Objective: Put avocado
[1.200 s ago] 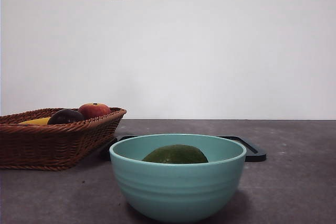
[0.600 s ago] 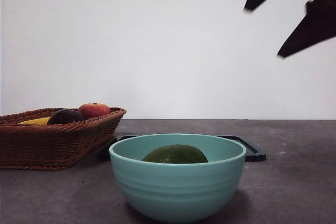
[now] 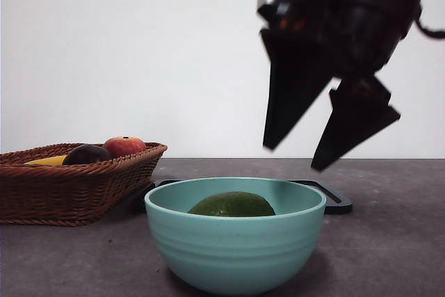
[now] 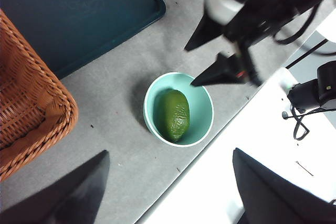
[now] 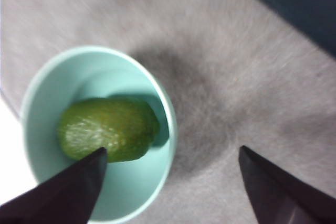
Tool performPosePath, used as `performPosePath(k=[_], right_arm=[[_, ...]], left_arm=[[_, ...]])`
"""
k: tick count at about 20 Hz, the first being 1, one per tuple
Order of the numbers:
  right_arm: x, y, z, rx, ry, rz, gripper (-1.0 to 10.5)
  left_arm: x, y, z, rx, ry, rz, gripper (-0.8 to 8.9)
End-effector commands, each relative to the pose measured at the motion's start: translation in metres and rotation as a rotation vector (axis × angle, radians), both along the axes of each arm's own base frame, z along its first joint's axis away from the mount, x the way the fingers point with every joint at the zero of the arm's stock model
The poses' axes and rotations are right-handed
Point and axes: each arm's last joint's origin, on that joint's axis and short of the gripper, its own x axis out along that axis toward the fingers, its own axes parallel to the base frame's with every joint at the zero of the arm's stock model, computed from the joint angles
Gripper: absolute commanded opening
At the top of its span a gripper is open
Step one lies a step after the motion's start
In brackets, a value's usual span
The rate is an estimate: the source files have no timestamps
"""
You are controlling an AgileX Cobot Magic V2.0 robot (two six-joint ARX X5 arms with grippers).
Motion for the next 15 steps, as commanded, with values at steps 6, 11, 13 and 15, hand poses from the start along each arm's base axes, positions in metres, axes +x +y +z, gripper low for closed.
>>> performPosePath(k=[6,11,13,15], right_arm=[[0.004,0.022,-0.021,-0.083,-0.005,0.03,2.1],[0.0,0.03,-0.025,-0.093,0.0,0.056,1.3],[0.0,0.03,-0.025,-0.093,-0.001,0.056,0.6],[0.0,0.03,-0.025,-0.093,0.0,0.056,0.4]], left_arm=[[0.0,-0.001,0.004,-0.006,-0.026,-0.021,3.74],[0.0,-0.001,0.004,-0.006,-0.027,-0.021,3.74],[0.0,-0.001,0.004,-0.006,-0.026,-0.021,3.74],[0.0,-0.001,0.004,-0.006,-0.026,-0.021,3.74]])
